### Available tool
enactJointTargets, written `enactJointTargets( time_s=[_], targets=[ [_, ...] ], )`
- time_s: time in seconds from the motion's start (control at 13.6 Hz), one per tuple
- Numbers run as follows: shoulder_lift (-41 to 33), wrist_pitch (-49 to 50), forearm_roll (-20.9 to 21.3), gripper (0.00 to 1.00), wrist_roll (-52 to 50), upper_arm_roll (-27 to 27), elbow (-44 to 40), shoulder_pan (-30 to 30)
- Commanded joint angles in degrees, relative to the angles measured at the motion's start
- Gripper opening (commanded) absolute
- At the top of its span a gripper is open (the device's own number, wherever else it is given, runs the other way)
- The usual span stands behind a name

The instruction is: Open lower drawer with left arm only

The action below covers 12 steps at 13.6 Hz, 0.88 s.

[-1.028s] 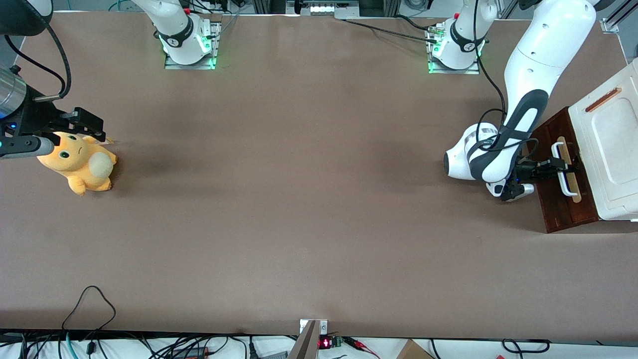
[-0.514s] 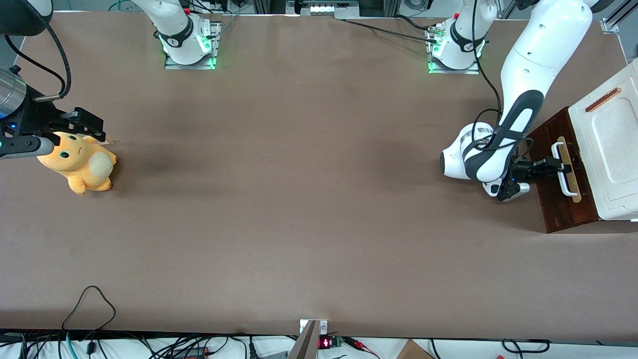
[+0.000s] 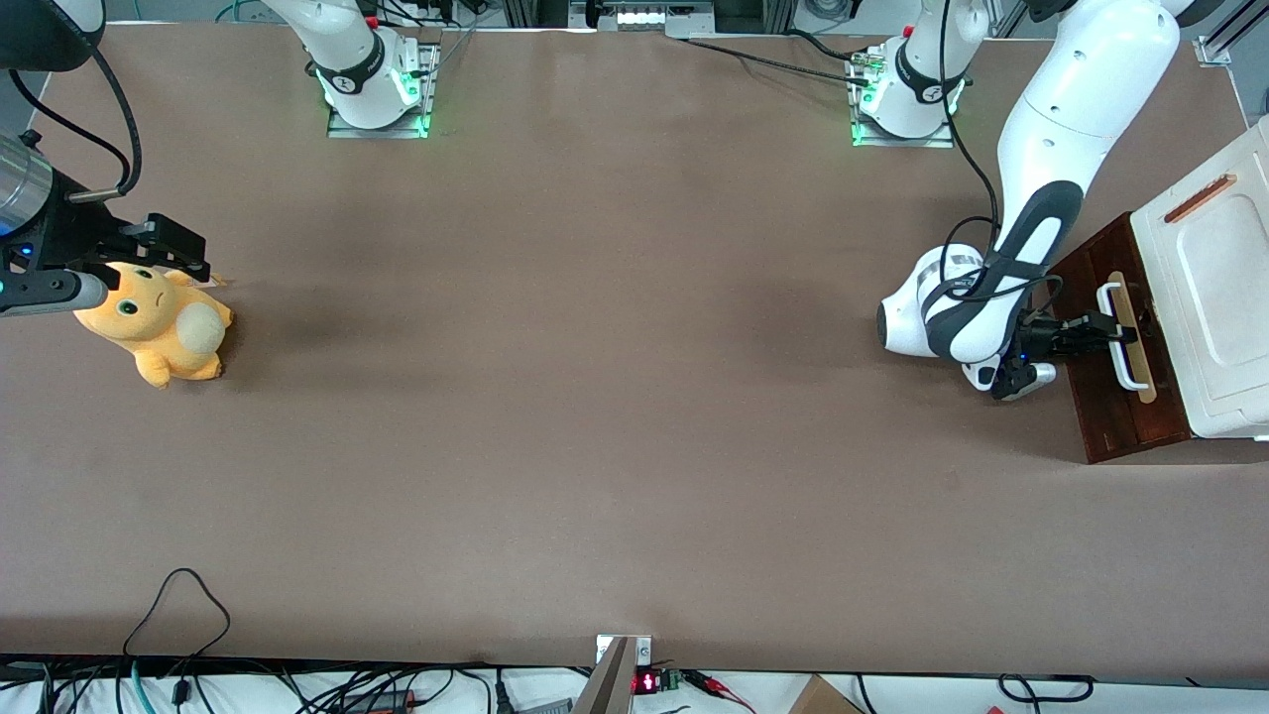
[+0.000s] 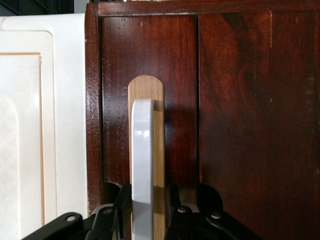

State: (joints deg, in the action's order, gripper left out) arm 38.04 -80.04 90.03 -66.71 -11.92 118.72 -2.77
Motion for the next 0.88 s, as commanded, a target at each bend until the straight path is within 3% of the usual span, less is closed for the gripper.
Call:
enactJointTargets(
  time_s=[0.0, 0.37, 0.81],
  targets=[
    [0.45, 0.94, 0.68, 0.35, -0.52, -0.21, -0.42, -0.31],
    [0.45, 0.94, 0.68, 0.35, -0.52, -0.12, -0.33, -0.48],
    [0.45, 0.94, 0.68, 0.25, -0.61, -0.12, -0.33, -0.48]
  ],
)
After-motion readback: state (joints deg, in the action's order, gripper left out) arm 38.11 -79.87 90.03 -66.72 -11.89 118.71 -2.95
